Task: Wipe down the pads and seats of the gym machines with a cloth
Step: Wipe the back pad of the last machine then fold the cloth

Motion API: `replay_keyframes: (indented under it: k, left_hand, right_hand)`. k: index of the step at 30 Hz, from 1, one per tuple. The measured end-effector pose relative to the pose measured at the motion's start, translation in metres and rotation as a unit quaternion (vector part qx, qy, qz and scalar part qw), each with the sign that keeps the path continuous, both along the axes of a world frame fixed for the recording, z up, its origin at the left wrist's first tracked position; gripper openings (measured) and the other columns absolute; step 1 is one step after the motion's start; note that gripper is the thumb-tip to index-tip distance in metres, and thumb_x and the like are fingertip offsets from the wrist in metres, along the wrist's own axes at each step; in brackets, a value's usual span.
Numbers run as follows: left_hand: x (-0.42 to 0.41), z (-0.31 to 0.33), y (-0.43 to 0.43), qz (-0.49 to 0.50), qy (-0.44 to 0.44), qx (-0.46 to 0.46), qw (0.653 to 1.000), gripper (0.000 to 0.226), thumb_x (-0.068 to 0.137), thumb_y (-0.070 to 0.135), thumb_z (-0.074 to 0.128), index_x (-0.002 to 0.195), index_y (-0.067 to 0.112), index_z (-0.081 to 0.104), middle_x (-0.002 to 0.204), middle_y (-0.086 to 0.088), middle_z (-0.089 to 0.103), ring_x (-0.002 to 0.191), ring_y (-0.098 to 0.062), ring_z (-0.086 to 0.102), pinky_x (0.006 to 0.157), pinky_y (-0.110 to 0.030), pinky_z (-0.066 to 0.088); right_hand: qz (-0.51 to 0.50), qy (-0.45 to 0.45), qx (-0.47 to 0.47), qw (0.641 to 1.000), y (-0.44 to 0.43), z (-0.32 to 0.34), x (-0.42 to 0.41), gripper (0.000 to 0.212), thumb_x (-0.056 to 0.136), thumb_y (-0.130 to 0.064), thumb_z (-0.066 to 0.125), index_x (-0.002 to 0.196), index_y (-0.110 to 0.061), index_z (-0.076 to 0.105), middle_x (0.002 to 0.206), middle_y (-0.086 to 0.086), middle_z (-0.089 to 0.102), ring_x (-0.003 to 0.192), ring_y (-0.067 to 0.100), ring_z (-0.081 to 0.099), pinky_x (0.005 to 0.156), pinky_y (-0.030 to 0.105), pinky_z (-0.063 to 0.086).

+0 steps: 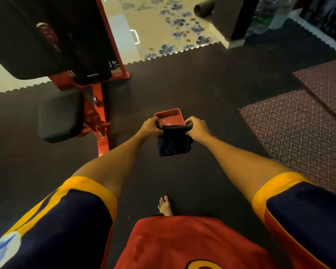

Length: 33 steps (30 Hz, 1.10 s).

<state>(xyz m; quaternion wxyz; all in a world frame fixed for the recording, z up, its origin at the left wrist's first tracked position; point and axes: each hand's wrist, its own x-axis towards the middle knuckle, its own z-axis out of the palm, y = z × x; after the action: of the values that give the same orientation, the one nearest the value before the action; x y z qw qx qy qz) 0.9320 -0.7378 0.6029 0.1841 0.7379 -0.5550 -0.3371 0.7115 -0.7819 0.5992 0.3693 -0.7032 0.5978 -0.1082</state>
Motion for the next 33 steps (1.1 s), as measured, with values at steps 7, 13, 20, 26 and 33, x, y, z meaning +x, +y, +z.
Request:
replay_keyframes:
  k: [7,13,20,26,33]
  left_hand:
    - [0.025,-0.019,-0.087,-0.019,0.009,-0.004,1.000,0.030,0.073,-0.003,0.071,0.083,0.014,0.048,0.081,-0.005,0.058,0.073,-0.019,0.052,0.051,-0.020,0.036]
    - [0.044,-0.053,-0.178,-0.025,0.025,0.023,0.999,0.031,0.077,-0.003,0.068,0.103,0.010,0.057,0.091,-0.003,0.061,0.083,-0.018,0.058,0.059,-0.015,0.038]
    - [0.057,-0.087,-0.257,-0.038,0.021,0.090,0.995,0.040,0.079,0.000,0.069,0.118,0.008,0.061,0.101,-0.005,0.066,0.090,-0.016,0.058,0.070,-0.016,0.038]
    - [0.065,-0.100,-0.322,-0.048,0.019,0.097,0.994,0.026,0.077,-0.003,0.070,0.099,0.011,0.068,0.092,-0.001,0.064,0.088,-0.017,0.059,0.073,-0.021,0.039]
    - [0.077,-0.107,-0.389,-0.087,0.009,0.091,0.992,0.024,0.074,-0.007,0.066,0.093,0.007,0.069,0.089,-0.005,0.065,0.089,-0.026,0.064,0.074,-0.028,0.046]
  right_hand:
    - [-0.088,0.046,0.017,0.995,-0.053,-0.034,0.034,0.031,0.084,-0.020,0.078,0.115,-0.022,0.075,0.111,0.008,0.074,0.108,0.031,0.067,0.090,0.044,0.057]
    - [-0.133,0.016,0.085,0.987,-0.128,-0.067,0.057,0.030,0.086,-0.028,0.080,0.113,-0.014,0.074,0.109,0.009,0.073,0.102,0.029,0.069,0.083,0.042,0.059]
    - [-0.161,0.017,0.146,0.976,-0.204,-0.094,0.073,0.024,0.089,-0.025,0.076,0.110,-0.013,0.073,0.111,0.010,0.072,0.104,0.030,0.068,0.082,0.042,0.058]
    - [-0.198,0.023,0.168,0.965,-0.259,-0.105,0.091,0.022,0.088,-0.026,0.077,0.106,-0.016,0.073,0.112,0.009,0.071,0.106,0.031,0.068,0.084,0.042,0.058]
    - [-0.248,0.031,0.180,0.951,-0.309,-0.099,0.112,0.023,0.091,-0.021,0.075,0.113,-0.013,0.074,0.117,0.010,0.071,0.111,0.030,0.067,0.081,0.034,0.051]
